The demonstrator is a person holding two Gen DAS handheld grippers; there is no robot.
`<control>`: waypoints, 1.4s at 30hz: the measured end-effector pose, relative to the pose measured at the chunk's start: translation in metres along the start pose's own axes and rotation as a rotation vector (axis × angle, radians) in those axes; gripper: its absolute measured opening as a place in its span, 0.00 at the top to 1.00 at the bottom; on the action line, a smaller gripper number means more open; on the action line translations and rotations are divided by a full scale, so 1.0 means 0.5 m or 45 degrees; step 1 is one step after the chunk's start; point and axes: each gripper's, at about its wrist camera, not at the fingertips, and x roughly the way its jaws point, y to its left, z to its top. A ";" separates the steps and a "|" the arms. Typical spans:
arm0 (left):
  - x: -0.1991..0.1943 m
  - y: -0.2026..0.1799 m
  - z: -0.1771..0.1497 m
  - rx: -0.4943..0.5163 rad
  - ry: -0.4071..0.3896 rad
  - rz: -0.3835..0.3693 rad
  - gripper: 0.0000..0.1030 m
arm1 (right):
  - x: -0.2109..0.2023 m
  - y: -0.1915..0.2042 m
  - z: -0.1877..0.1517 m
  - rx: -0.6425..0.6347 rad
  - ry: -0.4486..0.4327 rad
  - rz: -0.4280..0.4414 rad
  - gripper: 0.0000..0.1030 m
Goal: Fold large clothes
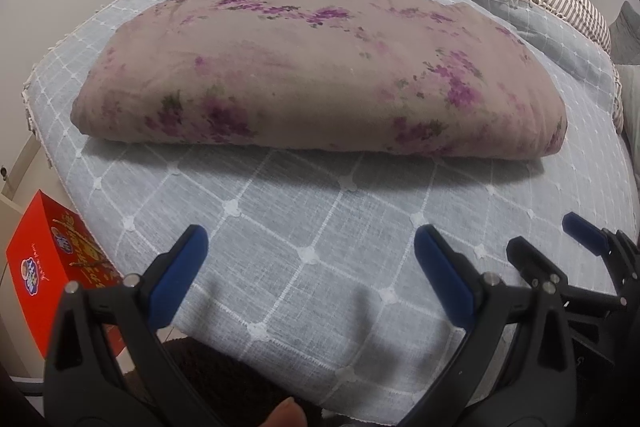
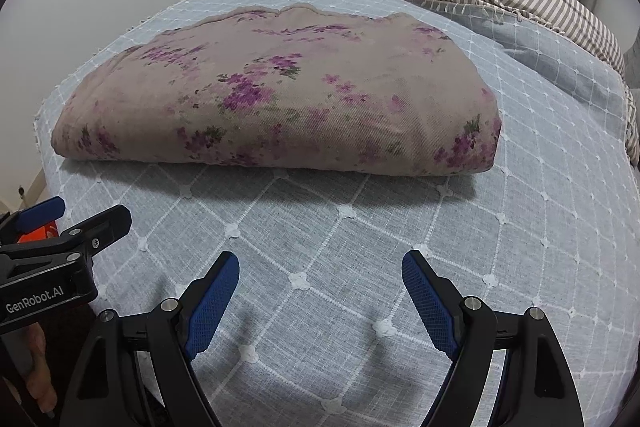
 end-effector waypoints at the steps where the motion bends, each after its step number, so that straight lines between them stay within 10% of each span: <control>1: 0.000 0.000 0.000 0.001 0.002 0.000 0.01 | 0.001 0.000 0.000 0.002 0.000 -0.002 0.18; 42: 0.009 -0.008 -0.007 0.012 0.047 -0.017 0.01 | 0.009 0.001 -0.006 -0.008 0.027 -0.009 0.18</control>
